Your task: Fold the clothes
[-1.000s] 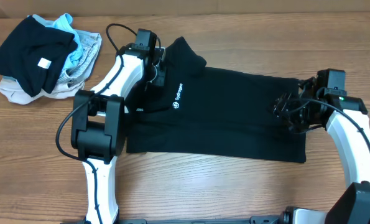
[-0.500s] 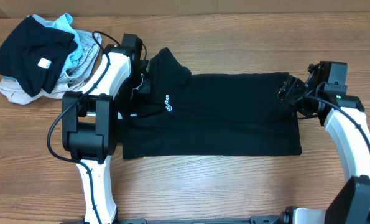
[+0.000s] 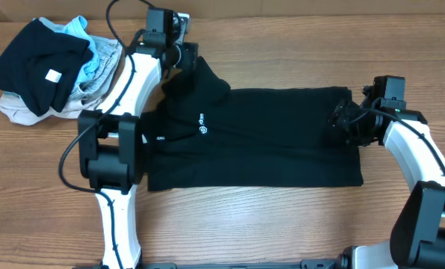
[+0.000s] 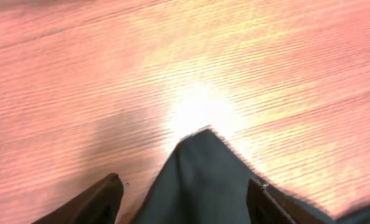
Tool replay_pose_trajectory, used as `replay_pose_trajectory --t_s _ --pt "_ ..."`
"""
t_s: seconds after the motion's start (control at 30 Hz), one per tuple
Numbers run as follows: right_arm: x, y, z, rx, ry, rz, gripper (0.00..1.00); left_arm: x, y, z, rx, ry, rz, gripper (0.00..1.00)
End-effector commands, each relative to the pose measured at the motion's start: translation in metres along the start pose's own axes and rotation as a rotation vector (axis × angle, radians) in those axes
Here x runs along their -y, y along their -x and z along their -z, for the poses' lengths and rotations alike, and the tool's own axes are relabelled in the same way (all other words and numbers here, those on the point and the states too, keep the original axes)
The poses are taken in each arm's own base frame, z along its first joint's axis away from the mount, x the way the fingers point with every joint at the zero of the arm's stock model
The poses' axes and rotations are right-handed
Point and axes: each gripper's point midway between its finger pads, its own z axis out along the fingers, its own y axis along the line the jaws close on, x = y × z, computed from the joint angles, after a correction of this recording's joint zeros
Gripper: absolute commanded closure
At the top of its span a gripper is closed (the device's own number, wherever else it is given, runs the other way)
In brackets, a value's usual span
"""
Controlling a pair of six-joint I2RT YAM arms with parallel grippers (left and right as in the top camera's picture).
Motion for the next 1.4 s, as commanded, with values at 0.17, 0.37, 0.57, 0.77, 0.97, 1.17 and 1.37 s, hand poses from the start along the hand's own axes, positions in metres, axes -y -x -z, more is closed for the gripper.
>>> replay_pose_trajectory --t_s 0.17,0.37,0.57,0.77,0.97,1.17,1.37 --pt "-0.002 0.003 0.000 0.011 -0.003 0.006 0.28 0.008 -0.014 -0.052 0.040 -0.053 -0.050 0.30" --pt "-0.014 0.029 0.002 0.117 0.045 0.045 0.18 0.006 -0.032 -0.069 0.008 -0.053 -0.045 0.34" --pt "-0.017 0.072 0.002 0.298 0.021 0.108 0.09 0.009 -0.036 -0.069 -0.011 -0.075 -0.025 0.83" --pt "-0.009 0.090 -0.027 0.349 -0.002 0.107 0.07 0.018 -0.040 -0.068 -0.029 -0.132 0.037 0.96" --pt "-0.003 0.108 -0.053 0.418 -0.016 0.111 0.21 0.025 -0.042 -0.049 -0.087 -0.151 0.029 0.96" --pt "0.002 0.115 -0.072 0.451 -0.021 0.112 0.22 0.028 -0.014 -0.010 -0.068 -0.132 -0.051 0.96" --pt "0.009 0.107 -0.085 0.415 -0.036 0.107 0.37 0.028 0.010 0.024 -0.028 -0.095 -0.062 0.96"
